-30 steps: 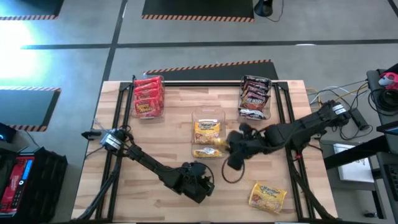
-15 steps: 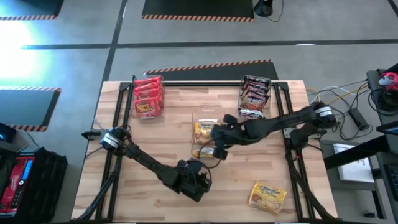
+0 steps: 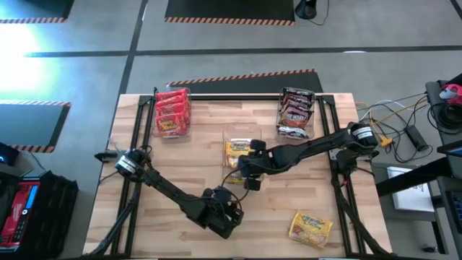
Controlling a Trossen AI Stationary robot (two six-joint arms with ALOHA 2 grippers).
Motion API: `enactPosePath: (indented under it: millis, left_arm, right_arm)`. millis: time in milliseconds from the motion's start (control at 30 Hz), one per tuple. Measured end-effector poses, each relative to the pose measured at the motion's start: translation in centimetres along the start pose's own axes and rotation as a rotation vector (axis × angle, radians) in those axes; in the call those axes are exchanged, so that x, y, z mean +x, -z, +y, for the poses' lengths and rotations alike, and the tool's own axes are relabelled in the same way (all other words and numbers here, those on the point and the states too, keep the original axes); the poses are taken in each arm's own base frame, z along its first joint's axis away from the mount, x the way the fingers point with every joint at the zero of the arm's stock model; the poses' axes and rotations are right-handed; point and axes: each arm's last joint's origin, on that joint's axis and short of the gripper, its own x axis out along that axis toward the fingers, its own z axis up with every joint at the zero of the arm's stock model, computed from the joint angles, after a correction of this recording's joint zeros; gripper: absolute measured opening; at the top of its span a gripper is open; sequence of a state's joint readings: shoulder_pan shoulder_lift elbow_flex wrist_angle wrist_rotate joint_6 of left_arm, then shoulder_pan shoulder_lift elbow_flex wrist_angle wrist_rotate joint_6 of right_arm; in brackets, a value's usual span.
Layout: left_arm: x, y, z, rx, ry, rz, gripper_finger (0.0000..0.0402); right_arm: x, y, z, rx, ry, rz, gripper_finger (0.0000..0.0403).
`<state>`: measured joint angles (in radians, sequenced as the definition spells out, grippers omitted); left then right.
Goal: Sort Maruchan noodles
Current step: Put the top yellow noodle pack into the center transparent bin, then put the yellow noodle pack into the center transparent bin
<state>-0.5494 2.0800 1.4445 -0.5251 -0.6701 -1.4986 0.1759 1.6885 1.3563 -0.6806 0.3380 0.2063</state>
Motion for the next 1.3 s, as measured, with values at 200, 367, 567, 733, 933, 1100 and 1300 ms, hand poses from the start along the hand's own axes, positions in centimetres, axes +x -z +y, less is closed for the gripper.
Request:
enactPosePath:
  millis: [200,367,567,733,933,1100,1300]
  left_arm:
    - [0.0,0.0,0.0,-0.001,-0.002,-0.002,0.0152]
    - [-0.1,0.0,0.0,0.0,-0.002,-0.002,0.0152]
    - [-0.2,0.2,0.0,0.002,0.003,-0.001,0.0152]
    - [-0.2,0.2,0.0,0.003,0.004,0.0,0.0152]
    - [-0.2,0.2,0.0,0.009,0.004,-0.001,0.0152]
    - [-0.2,0.2,0.0,0.008,0.005,-0.001,0.0152]
    - [-0.3,0.3,0.0,0.005,0.006,0.0,0.0152]
  right_arm:
    - [0.9,-0.5,0.4,0.017,-0.102,-0.02,0.0118]
    - [1.8,-0.4,0.6,0.01,-0.102,-0.009,0.0124]
    - [2.1,-0.4,0.4,0.027,-0.096,-0.003,0.017]
    - [1.9,-0.4,0.5,0.061,-0.15,0.007,0.0204]
    - [1.1,-1.1,1.1,0.078,-0.313,0.013,0.021]
    - [-0.2,-2.4,0.7,0.101,-0.3,-0.034,0.0206]
    - [-2.8,-3.7,0.0,0.122,-0.281,0.015,0.0206]
